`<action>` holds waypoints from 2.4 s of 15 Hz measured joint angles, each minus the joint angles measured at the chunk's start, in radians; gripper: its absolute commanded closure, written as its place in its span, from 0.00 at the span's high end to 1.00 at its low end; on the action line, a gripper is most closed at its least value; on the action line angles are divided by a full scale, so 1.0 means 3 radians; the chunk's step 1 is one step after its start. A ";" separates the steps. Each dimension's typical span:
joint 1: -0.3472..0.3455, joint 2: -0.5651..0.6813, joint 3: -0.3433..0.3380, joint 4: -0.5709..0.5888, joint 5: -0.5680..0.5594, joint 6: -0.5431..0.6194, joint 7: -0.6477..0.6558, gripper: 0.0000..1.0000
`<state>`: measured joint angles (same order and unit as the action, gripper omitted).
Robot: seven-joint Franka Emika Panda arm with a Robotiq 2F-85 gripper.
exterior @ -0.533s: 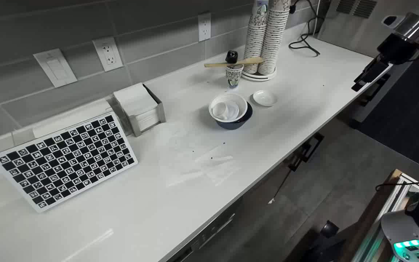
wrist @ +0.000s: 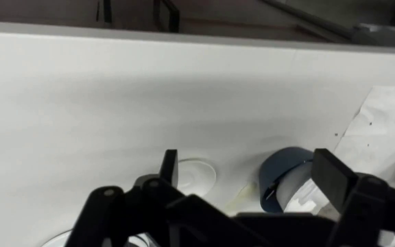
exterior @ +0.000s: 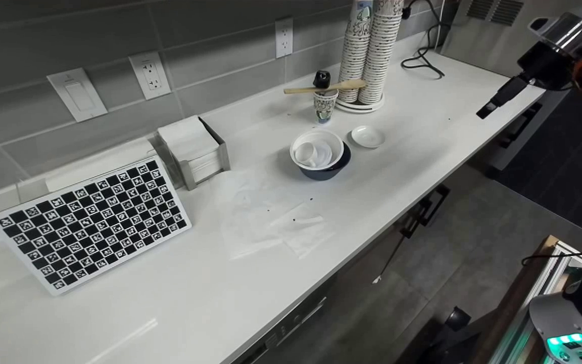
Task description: Put the white plate in the blue bowl.
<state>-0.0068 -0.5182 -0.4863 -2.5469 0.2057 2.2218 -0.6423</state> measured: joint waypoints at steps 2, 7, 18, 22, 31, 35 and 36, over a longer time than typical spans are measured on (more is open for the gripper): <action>0.0130 0.0225 0.0003 0.0089 0.0426 0.0282 0.0000 1.00; 0.0517 0.1130 -0.0032 0.0527 0.1327 0.0705 -0.0081 1.00; -0.0094 0.2080 0.0456 0.1168 0.1917 0.0328 -0.0134 1.00; -0.0677 0.2565 0.0629 0.1648 0.2365 -0.0449 -0.0197 1.00; -0.1092 0.3572 0.0993 0.2649 0.2731 -0.0798 0.0269 1.00; -0.1114 0.3770 0.1012 0.2892 0.2726 -0.0798 0.0475 1.00; -0.1134 0.3816 0.1024 0.2944 0.2726 -0.0818 0.0497 1.00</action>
<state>-0.3470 0.6267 -0.1791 -1.6637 1.0234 1.9763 -0.4933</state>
